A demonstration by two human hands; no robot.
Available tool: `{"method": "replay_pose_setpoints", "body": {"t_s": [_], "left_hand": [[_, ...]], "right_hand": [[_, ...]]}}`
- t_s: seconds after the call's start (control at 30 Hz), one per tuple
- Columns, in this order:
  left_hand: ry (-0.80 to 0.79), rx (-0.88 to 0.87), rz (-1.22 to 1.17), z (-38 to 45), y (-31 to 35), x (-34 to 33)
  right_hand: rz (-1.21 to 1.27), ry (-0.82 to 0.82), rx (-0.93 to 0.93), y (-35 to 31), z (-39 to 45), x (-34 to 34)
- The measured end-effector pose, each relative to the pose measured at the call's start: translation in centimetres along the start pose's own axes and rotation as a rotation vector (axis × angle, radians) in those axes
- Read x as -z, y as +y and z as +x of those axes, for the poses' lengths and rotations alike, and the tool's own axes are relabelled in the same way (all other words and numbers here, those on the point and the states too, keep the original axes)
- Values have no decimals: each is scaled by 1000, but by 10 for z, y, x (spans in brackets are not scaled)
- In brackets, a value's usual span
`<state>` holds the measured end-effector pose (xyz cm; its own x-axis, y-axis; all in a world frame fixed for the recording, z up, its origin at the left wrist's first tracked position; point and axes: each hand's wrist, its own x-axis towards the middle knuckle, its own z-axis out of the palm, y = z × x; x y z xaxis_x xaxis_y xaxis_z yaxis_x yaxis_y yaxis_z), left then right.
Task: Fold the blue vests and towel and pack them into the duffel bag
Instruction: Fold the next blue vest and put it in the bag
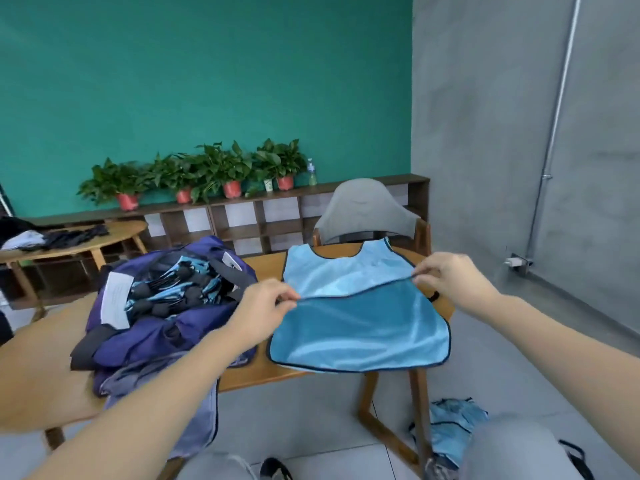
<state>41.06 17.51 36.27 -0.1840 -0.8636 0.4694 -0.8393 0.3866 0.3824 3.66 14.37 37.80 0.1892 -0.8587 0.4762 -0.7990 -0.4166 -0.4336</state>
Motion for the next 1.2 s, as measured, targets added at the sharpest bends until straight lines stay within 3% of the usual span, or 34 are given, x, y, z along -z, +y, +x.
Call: {"method": "replay_pose_setpoints", "body": {"t_s": [0.17,0.4,0.57,0.67,1.03,1.1,1.2], "left_hand": [[-177,-56,92,-57,-34,-56],[-137,24,-70,-33,-38,-82],[-500,210,103,6,-46,-114],[-564,223,236,22,-49,-129],[-487,317,260,72,-61,-156],[-373,280,119,67,-65,-154],[-68,191,-180,47,-67,-146]], "right_hand": [[-122,-336,-26,29,-62,-45],[15,-321,-118,32,-48,-76],[-143,-486,-117,49,-20,-114],[-231,-527,-137,63,-9,-130],[-315,-604,-61,96,61,-151],[-262,-539,-38,95,66,-147],[-150,-349,30,76,56,-145]]}}
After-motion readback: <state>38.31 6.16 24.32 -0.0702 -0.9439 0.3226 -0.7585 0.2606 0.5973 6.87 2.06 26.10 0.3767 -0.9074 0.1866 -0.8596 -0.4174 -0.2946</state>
